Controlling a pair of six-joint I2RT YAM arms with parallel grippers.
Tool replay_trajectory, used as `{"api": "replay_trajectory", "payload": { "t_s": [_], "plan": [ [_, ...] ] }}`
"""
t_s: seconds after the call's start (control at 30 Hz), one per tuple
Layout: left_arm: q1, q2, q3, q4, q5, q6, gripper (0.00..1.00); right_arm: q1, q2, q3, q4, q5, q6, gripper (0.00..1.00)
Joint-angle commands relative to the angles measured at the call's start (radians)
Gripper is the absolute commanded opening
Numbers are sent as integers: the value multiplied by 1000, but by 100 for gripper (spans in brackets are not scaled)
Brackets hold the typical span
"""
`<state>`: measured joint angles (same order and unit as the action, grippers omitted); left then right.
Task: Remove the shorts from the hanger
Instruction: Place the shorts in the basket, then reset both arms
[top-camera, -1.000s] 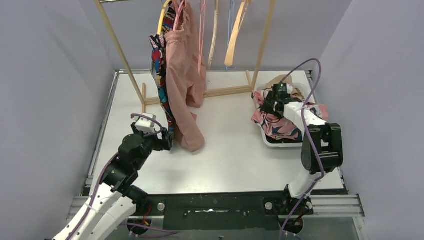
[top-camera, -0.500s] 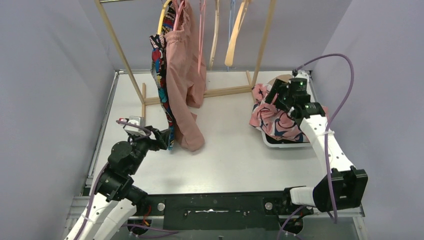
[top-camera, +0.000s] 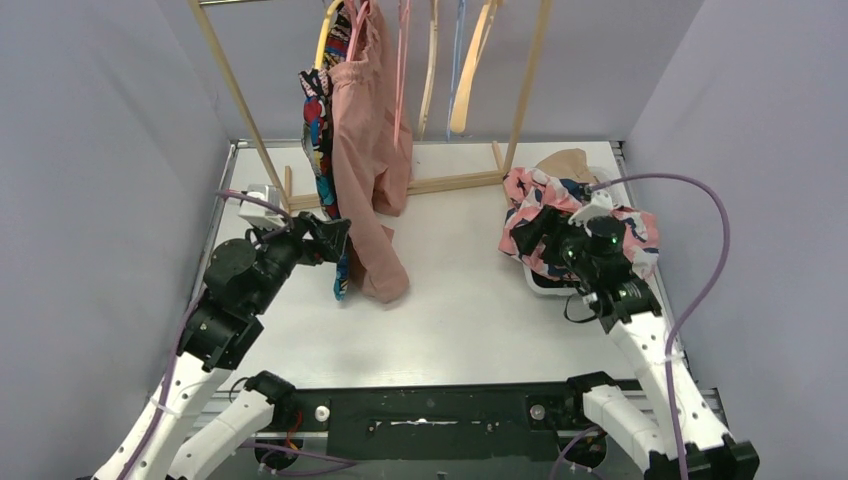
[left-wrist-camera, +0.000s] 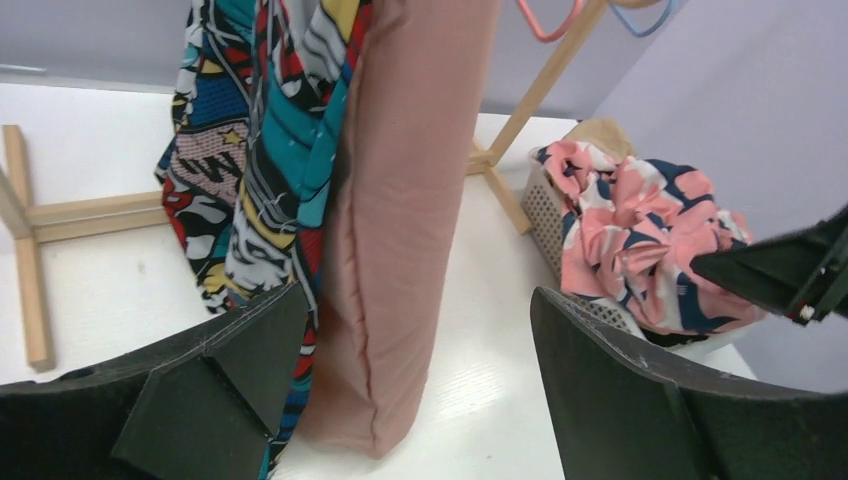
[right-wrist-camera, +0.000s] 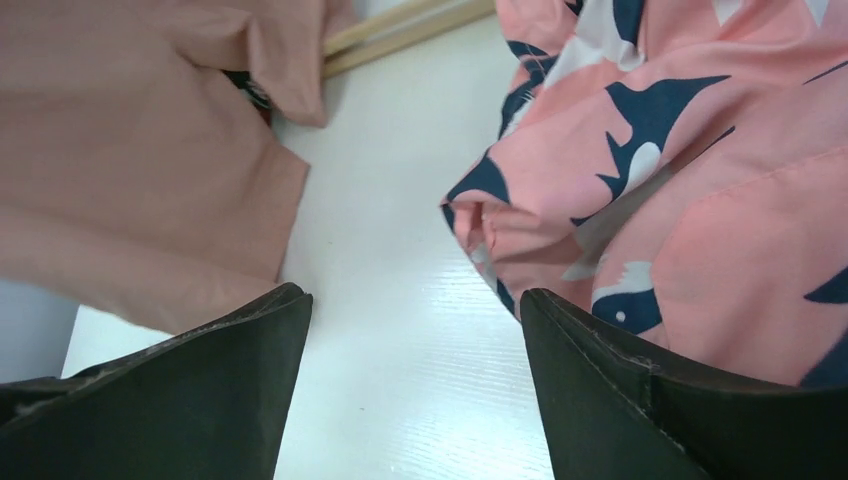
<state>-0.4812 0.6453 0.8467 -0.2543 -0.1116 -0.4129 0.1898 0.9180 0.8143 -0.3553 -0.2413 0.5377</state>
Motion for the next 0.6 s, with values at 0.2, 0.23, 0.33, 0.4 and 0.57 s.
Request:
{"api": "replay_trajectory", "payload": {
  "t_s": [0.2, 0.23, 0.33, 0.4, 0.57],
  "plan": [
    [6, 88, 113, -28, 107, -148, 84, 11, -161, -27, 123, -117, -80, 82],
    [6, 99, 125, -28, 103, -148, 84, 11, -155, -15, 99, -106, -88, 83],
    [6, 154, 192, -45, 102, -115, 83, 11, -138, 8, 25, -52, -91, 83],
    [6, 203, 251, -62, 105, -93, 82, 11, -138, -10, 30, -26, -69, 84],
    [6, 247, 278, -49, 89, -91, 78, 10, -135, -43, 80, -39, -16, 84]
  ]
}}
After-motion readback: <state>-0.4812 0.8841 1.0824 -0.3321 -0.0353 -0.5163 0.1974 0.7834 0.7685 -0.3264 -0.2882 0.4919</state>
